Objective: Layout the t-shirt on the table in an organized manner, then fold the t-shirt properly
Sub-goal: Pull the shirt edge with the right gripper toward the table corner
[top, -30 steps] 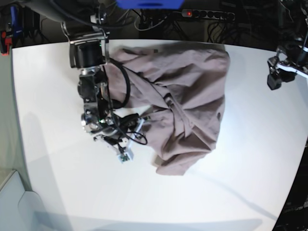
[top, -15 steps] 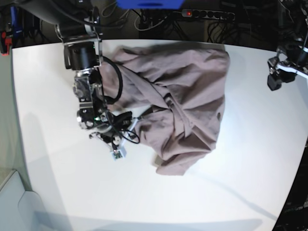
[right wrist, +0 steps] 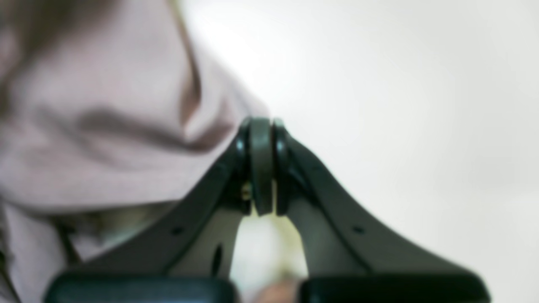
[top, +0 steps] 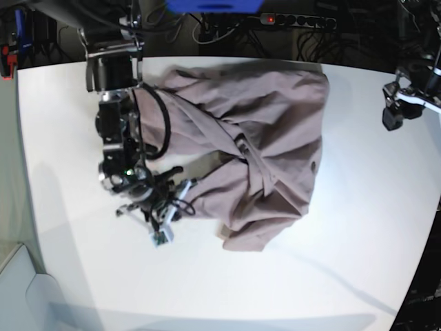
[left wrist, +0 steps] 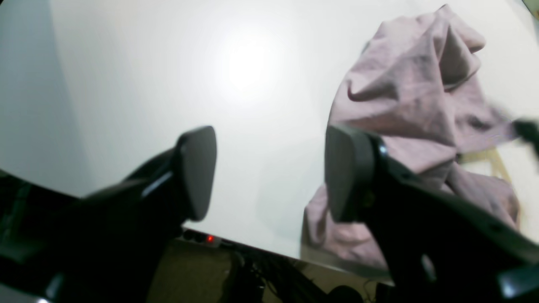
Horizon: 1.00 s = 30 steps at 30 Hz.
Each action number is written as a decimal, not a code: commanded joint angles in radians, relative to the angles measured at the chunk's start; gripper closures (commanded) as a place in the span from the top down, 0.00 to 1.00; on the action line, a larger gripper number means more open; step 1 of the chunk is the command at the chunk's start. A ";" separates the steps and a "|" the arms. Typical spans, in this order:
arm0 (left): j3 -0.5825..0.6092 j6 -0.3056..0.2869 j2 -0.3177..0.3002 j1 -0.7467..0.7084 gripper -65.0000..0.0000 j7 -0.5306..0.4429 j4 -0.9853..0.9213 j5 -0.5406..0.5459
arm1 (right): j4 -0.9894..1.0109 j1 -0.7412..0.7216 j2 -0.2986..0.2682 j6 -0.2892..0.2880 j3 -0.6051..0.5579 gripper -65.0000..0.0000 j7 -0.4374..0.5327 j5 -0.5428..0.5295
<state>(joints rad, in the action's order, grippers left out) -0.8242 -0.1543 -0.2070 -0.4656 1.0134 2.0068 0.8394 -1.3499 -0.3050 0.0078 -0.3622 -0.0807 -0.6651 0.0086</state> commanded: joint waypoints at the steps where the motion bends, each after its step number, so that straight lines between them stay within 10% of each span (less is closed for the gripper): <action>1: -0.008 -0.001 -0.013 -0.003 0.61 -0.018 0.016 0.014 | -0.044 -0.044 -0.013 0.001 0.005 0.00 0.018 -0.008; 17: -0.008 -0.001 -0.015 -0.006 0.61 -0.018 0.016 0.014 | -0.003 -0.435 -0.133 0.038 0.181 0.00 -0.038 -0.008; 25: -0.008 -0.001 -0.016 -0.006 0.61 -0.018 0.016 0.014 | 0.161 -0.403 -0.193 0.038 0.239 0.00 -0.034 -0.008; 30: -0.007 -0.001 -0.016 -0.003 0.61 -0.015 0.016 0.014 | 0.166 -0.308 -0.193 0.038 0.259 0.27 -0.038 -0.008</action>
<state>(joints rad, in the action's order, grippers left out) -0.8249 -0.1543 -0.2104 -0.4702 1.0134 2.0068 0.8368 -1.1633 -0.5781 -0.1783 -0.3328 0.1787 -0.7296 0.0097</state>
